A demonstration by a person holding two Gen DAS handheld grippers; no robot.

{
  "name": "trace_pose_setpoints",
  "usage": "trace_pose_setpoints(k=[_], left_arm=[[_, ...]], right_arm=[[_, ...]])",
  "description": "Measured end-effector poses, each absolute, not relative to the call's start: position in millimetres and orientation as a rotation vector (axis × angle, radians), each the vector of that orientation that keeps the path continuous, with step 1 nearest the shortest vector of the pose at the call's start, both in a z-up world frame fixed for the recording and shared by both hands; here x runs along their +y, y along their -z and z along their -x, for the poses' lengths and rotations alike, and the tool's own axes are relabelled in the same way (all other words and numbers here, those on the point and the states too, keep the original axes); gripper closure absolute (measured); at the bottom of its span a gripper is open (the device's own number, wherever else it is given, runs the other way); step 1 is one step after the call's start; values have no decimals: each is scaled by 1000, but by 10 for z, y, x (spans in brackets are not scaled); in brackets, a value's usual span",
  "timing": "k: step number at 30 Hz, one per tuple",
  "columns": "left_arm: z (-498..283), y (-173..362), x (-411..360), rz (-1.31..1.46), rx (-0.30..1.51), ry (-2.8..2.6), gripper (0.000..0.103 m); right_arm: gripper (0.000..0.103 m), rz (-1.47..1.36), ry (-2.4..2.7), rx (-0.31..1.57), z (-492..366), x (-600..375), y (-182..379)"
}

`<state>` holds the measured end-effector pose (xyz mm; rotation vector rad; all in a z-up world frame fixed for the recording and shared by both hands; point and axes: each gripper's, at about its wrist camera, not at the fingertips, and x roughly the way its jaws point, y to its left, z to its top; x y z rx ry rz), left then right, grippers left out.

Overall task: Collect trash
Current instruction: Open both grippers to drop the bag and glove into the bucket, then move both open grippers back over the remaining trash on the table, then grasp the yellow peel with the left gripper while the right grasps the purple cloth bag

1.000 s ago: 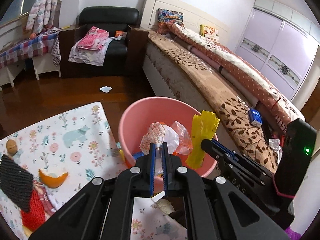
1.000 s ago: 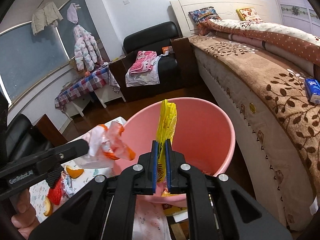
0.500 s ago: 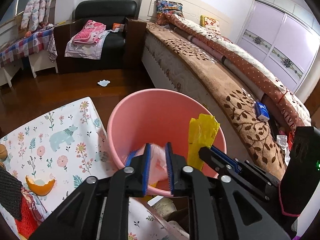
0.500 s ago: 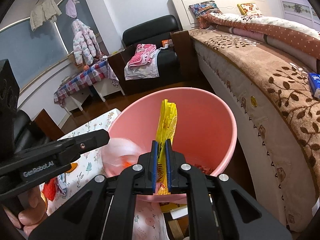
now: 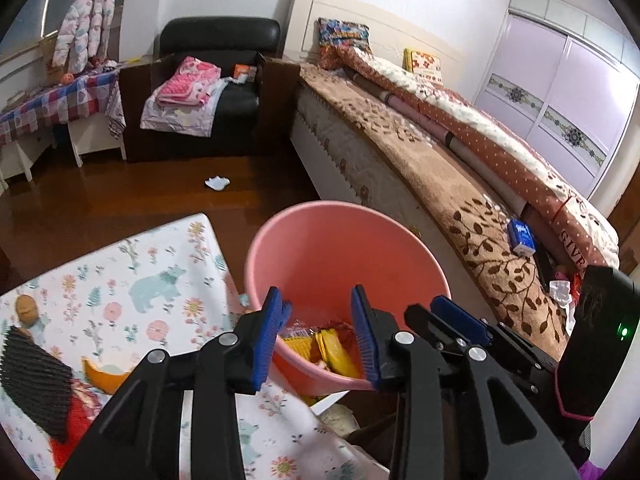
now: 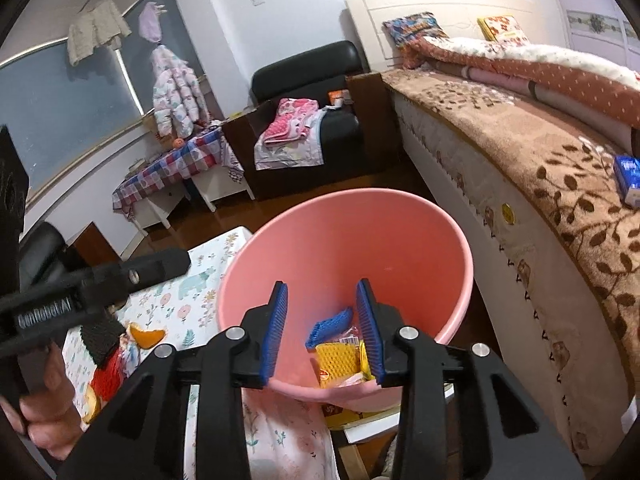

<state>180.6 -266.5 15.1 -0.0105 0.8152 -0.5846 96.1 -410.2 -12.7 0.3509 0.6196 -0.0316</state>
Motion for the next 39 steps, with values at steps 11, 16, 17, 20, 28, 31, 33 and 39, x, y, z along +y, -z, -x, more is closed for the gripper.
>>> trace_pose_setpoints(k=[11, 16, 17, 20, 28, 31, 33, 39], left_arm=[[-1587, -578, -1733, 28, 708, 446, 66], [-1329, -677, -1142, 1, 671, 345, 65], [-1266, -677, -1005, -2, 669, 318, 62], [-1097, -638, -642, 4, 681, 248, 60], [-799, -253, -27, 93, 796, 126, 60], [-722, -99, -54, 106, 830, 123, 60], [-680, 39, -105, 103, 864, 131, 59], [-668, 358, -244, 54, 936, 136, 59]], right_arm=[[67, -293, -152, 643, -793, -3650, -44], [67, -276, -243, 661, -707, -3399, -82], [67, -275, -263, 664, -693, -3358, -92], [67, -271, -331, 675, -635, -3211, -117], [66, -162, -503, 744, -431, -2726, -36], [66, -127, -542, 754, -358, -2615, -20], [66, -122, -560, 763, -331, -2591, 6], [66, -124, -602, 821, -333, -2488, 129]])
